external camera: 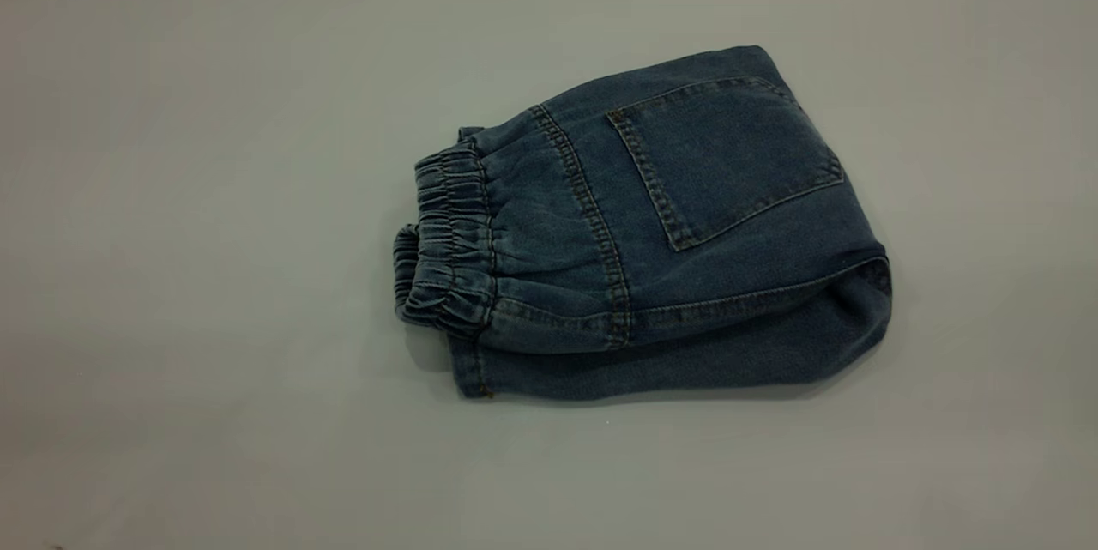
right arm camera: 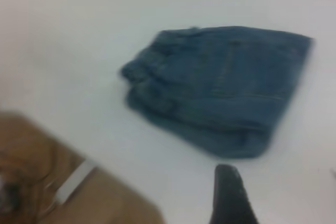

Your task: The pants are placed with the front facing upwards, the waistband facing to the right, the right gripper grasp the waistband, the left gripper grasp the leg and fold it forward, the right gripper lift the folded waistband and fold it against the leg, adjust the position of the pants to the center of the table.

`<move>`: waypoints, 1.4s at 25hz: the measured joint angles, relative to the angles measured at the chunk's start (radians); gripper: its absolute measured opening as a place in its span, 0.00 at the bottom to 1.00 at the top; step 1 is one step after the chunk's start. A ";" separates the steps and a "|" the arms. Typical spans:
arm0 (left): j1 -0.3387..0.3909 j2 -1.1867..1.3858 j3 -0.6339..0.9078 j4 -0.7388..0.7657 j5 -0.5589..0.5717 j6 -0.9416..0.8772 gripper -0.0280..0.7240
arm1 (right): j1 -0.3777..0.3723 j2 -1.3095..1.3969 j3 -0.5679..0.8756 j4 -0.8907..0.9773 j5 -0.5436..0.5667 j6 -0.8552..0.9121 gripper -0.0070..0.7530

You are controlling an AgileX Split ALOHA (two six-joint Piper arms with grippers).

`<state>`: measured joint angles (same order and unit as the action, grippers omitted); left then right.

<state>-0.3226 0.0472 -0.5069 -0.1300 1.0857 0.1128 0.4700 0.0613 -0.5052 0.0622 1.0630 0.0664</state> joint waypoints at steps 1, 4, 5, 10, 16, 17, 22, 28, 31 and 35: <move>0.000 0.000 0.000 0.000 0.000 0.000 0.54 | -0.062 0.000 0.000 0.000 0.000 0.000 0.49; 0.000 0.000 0.000 0.000 -0.001 0.000 0.54 | -0.228 -0.020 0.000 0.000 0.000 0.000 0.49; 0.000 0.000 0.000 0.000 -0.001 0.001 0.54 | -0.276 -0.032 0.000 0.000 0.000 0.000 0.49; 0.013 0.000 0.000 -0.001 -0.001 0.005 0.54 | -0.414 -0.063 -0.001 -0.002 0.003 0.000 0.49; 0.179 0.000 0.000 -0.003 -0.001 0.008 0.54 | -0.424 -0.061 -0.001 -0.004 0.003 0.000 0.49; 0.216 0.000 0.000 -0.003 -0.001 0.007 0.54 | -0.424 -0.061 -0.001 -0.004 0.003 0.000 0.49; 0.314 -0.046 0.000 -0.003 0.000 0.006 0.54 | -0.423 -0.061 -0.001 -0.004 0.002 0.000 0.49; 0.313 -0.047 -0.003 -0.003 0.006 0.006 0.54 | -0.423 -0.061 -0.001 -0.004 0.001 0.002 0.49; 0.312 -0.047 -0.003 -0.003 0.007 0.006 0.54 | -0.423 -0.061 -0.001 -0.004 0.001 0.002 0.49; 0.312 -0.047 -0.003 -0.003 0.007 0.006 0.54 | -0.423 -0.061 -0.001 -0.004 0.001 0.002 0.49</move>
<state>-0.0106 0.0000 -0.5102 -0.1330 1.0924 0.1186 0.0473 0.0000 -0.5061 0.0581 1.0643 0.0684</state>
